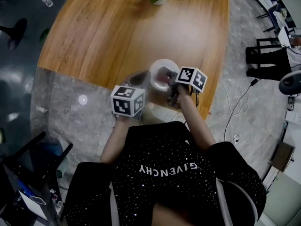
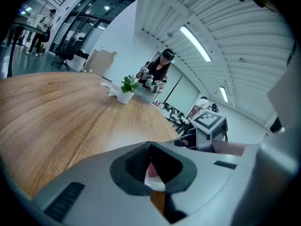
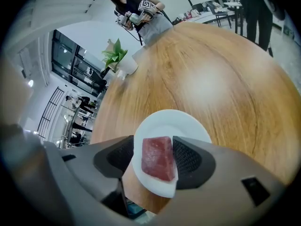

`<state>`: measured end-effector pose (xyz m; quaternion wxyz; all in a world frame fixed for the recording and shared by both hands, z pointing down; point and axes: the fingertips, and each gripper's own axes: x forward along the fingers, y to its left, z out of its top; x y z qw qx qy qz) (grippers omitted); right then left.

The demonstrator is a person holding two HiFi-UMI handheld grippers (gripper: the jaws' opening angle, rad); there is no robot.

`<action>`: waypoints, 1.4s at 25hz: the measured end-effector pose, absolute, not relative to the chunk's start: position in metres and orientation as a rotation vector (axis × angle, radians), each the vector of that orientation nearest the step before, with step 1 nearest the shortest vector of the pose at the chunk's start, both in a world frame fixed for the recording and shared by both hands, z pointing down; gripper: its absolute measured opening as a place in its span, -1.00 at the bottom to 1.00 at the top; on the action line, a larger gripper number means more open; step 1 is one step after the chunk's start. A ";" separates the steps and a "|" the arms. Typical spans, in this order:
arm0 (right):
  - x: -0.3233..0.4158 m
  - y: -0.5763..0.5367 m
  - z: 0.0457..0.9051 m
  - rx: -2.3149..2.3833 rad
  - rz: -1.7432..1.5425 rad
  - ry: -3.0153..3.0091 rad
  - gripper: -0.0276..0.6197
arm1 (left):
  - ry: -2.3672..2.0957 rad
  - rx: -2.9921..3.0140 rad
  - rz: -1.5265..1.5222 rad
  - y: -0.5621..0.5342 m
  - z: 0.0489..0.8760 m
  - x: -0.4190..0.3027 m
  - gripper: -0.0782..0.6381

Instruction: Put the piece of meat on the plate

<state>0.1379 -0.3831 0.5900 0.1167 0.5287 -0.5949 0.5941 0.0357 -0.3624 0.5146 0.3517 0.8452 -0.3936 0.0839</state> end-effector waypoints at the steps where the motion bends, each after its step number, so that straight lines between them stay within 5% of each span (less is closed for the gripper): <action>1: 0.140 -0.382 0.590 1.557 1.724 -1.734 -0.14 | -1.017 2.188 0.215 -0.362 0.514 0.036 -0.75; 22: 0.165 -0.371 0.533 1.699 1.473 -2.050 -0.16 | -1.006 2.280 0.256 -0.354 0.495 0.060 -0.75; 23: 0.167 -0.371 0.528 1.726 1.450 -2.065 -0.24 | -1.021 2.287 0.250 -0.355 0.492 0.061 -0.75; 25: 0.176 -0.369 0.518 1.805 1.352 -2.079 -0.76 | -1.040 2.314 0.240 -0.357 0.484 0.064 -0.75; 26: 0.179 -0.368 0.512 1.835 1.286 -2.094 -0.82 | -1.045 2.331 0.234 -0.358 0.479 0.067 -0.75; 35: 0.173 -0.346 0.443 1.771 0.675 -2.391 -0.88 | -1.051 2.502 0.233 -0.358 0.447 0.089 -0.75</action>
